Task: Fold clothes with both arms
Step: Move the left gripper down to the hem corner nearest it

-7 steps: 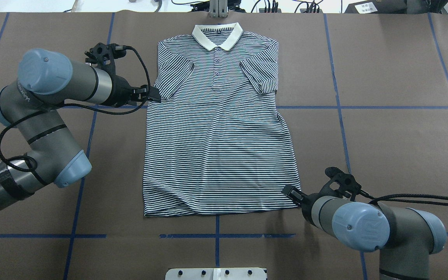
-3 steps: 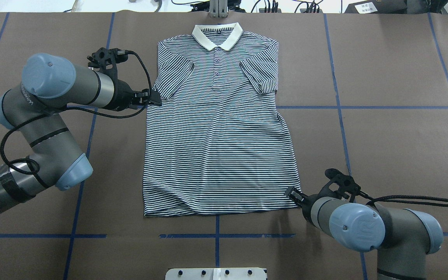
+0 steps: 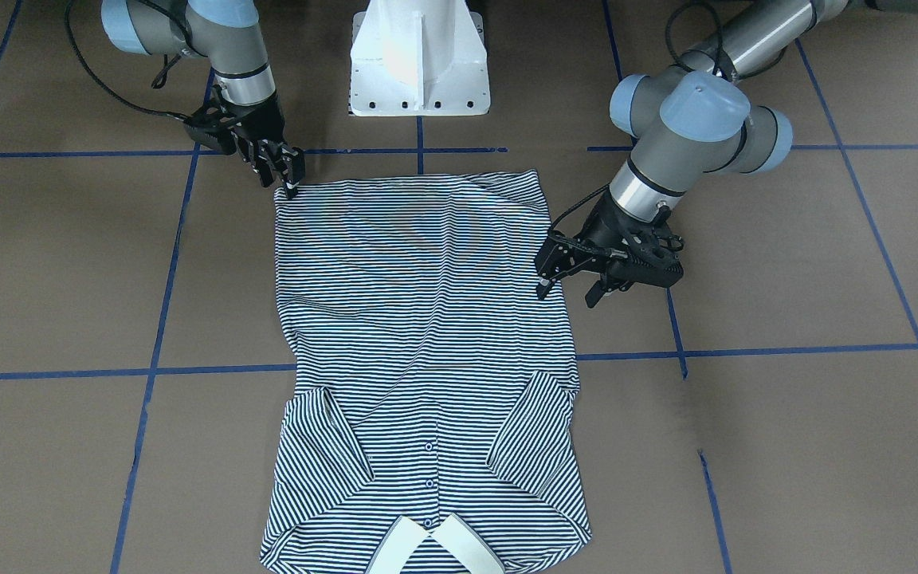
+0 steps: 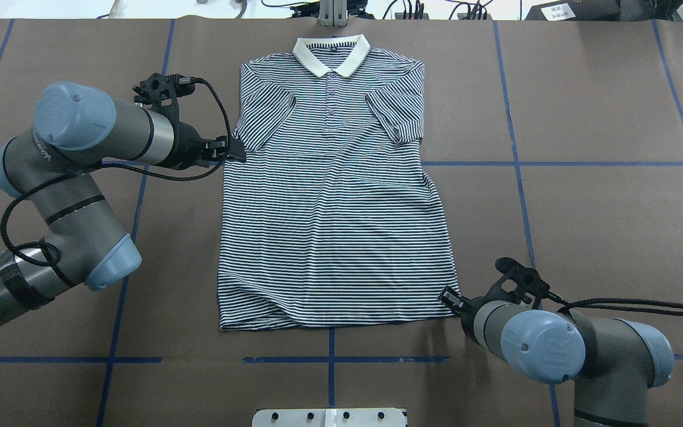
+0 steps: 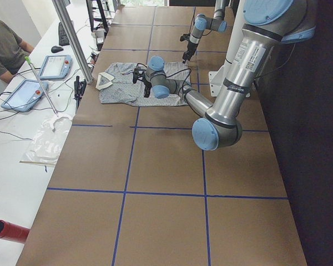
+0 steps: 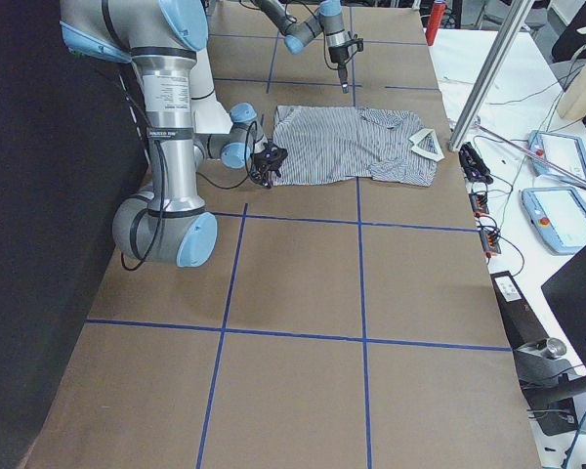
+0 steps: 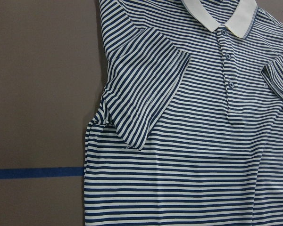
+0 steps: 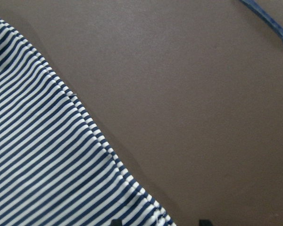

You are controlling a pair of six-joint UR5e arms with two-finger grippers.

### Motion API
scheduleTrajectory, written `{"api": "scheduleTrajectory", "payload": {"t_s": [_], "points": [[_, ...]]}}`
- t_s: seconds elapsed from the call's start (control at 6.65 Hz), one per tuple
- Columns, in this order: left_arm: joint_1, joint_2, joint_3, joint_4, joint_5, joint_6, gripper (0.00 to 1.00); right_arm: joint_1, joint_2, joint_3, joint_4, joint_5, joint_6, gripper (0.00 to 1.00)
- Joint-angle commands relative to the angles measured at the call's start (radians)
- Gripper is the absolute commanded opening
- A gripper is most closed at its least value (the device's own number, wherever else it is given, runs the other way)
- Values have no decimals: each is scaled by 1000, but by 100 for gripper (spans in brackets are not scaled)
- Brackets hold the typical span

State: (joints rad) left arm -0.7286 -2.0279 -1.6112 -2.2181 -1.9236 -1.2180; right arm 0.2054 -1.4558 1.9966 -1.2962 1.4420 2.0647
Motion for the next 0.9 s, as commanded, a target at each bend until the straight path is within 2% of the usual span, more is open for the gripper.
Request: {"api": "scheduleTrajectory", "payload": {"t_s": [0.0,0.15,0.75], "points": [[0,0,0,0,0,0,84,2,8,-7,0,0,0,21],[0,0,2,0,0,0,84,2,8,-8,0,0,-3,0],[35,20,-1,0,47,-1,84,3,5,11,2,-12,-8,0]]}}
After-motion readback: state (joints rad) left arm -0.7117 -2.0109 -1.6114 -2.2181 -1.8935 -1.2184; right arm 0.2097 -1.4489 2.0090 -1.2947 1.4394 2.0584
